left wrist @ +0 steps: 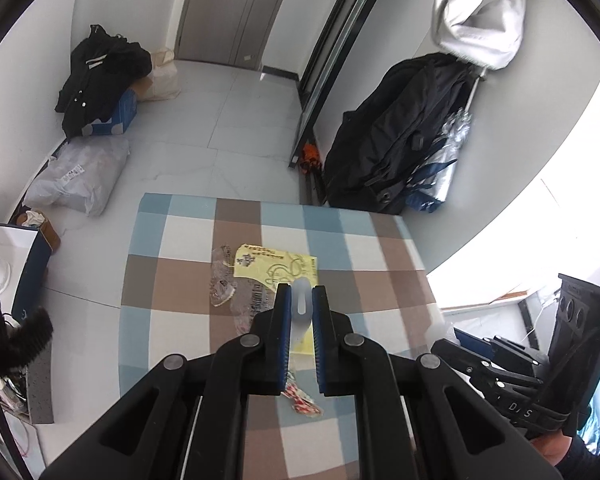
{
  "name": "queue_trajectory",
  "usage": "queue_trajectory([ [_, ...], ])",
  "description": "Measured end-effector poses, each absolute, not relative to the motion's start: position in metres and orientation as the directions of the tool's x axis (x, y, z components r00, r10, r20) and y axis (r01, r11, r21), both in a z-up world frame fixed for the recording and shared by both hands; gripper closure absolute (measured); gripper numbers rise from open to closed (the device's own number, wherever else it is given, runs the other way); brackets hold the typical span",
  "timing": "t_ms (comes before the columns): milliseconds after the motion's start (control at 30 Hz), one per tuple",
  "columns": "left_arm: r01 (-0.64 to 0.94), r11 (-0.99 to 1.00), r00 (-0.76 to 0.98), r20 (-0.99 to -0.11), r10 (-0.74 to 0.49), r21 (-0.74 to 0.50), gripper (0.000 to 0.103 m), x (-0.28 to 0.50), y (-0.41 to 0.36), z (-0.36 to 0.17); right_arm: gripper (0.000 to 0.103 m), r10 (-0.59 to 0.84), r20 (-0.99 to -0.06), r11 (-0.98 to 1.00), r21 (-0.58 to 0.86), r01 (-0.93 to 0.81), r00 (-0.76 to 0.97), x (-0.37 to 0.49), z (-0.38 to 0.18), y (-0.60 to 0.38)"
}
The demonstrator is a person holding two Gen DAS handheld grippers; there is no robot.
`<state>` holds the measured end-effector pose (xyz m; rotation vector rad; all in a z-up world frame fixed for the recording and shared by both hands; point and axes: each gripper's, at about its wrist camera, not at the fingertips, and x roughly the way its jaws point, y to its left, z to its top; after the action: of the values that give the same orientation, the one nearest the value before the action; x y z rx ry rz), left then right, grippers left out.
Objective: Collect trash
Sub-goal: 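Carry the foam and clear wrapper with both grippers over the white bin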
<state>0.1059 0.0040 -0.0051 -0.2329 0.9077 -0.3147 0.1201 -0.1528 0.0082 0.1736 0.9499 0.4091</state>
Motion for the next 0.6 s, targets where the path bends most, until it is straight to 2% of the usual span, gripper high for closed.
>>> queue_trajectory([
  [300, 0.195, 0.913, 0.592, -0.700, -0.400, -0.357, 0.097, 0.070, 0.003, 0.013, 0.071, 0.428, -0.711, 0.904, 0.331, -0.271, 0.558, 0.067, 0.030, -0.153],
  [600, 0.229, 0.922, 0.629, -0.675, -0.386, -0.313, 0.097, 0.041, -0.010, 0.032, 0.071, 0.443, -0.649, 0.896, 0.338, -0.288, 0.619, 0.026, 0.056, -0.164],
])
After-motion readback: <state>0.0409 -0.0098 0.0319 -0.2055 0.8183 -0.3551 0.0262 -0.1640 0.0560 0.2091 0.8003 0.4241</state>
